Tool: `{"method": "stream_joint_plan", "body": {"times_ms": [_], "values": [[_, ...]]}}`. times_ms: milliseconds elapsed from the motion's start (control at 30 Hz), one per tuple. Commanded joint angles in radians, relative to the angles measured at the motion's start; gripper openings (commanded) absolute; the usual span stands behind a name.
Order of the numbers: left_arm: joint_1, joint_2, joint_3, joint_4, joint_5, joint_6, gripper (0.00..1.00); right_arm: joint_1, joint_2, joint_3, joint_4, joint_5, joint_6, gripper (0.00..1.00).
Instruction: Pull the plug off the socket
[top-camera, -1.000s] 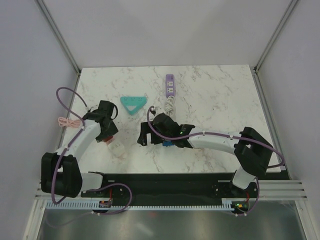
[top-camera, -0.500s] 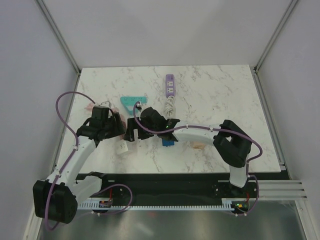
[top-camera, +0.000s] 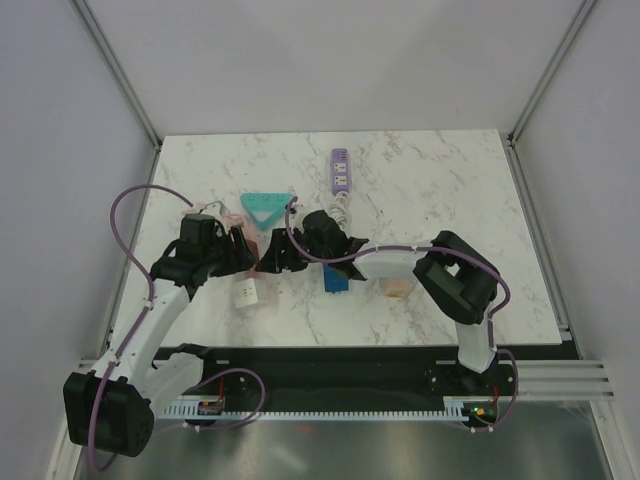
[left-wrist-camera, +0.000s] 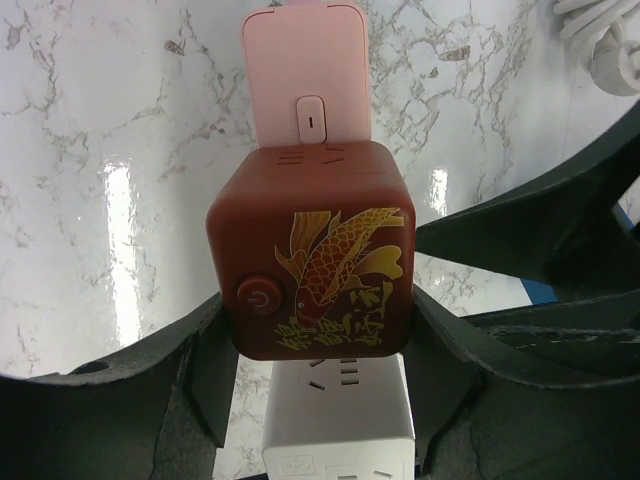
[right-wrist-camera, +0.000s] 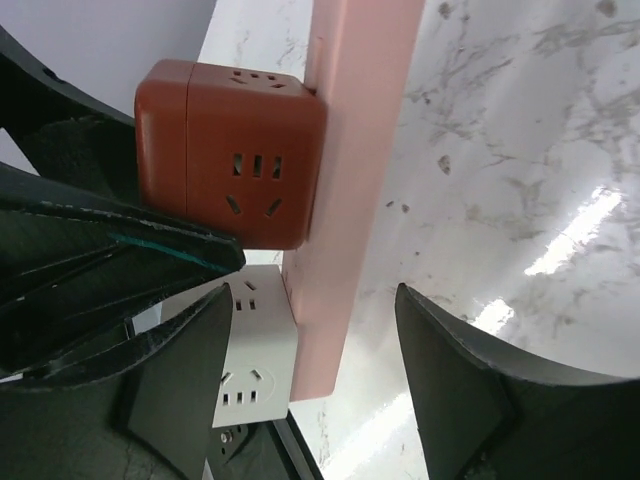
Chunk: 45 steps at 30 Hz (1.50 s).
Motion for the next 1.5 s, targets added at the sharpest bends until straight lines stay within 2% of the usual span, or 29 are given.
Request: {"method": "stream_joint_plan", "body": {"times_ms": [0,367,433,500,533,600,633,667,967,1067,1233,1467], "values": [[0.000,-0.043,0.017,0.107,0.058,0.044,0.02,0.010,0.058,0.013,0.163,-0.074,0.052,0.73],[0.003,-0.066,0.005,0.133,0.107,0.045,0.02,0.010,0.127,0.010,0.234,-0.057,0.057,0.69],[0.009,-0.064,0.005,0.137,0.123,0.042,0.02,0.010,0.146,0.030,0.257,-0.060,0.080,0.65],[0.012,-0.066,0.003,0.137,0.123,0.042,0.02,0.010,0.178,0.042,0.281,-0.040,0.129,0.52],[0.014,-0.071,0.003,0.137,0.123,0.044,0.02,0.010,0.189,0.042,0.286,-0.023,0.146,0.34],[0.015,-0.080,0.002,0.136,0.118,0.045,0.02,0.012,0.221,0.041,0.321,-0.006,0.206,0.21],[0.015,-0.086,0.002,0.136,0.104,0.045,0.02,0.018,0.229,0.036,0.359,0.003,0.226,0.07],[0.015,-0.092,0.003,0.134,0.094,0.047,0.02,0.019,0.241,0.040,0.355,0.035,0.249,0.00],[0.015,-0.207,0.002,0.127,-0.044,0.039,0.02,0.051,0.311,0.203,-0.008,0.221,0.243,0.00],[0.015,-0.209,-0.004,0.127,-0.046,0.030,0.02,0.051,0.337,0.196,0.002,0.229,0.286,0.00],[0.017,-0.189,-0.011,0.140,-0.006,0.021,0.02,0.053,0.361,0.143,0.168,0.167,0.306,0.00],[0.028,-0.189,-0.017,0.156,0.021,0.018,0.02,0.039,0.374,0.086,0.254,0.109,0.304,0.00]]}}
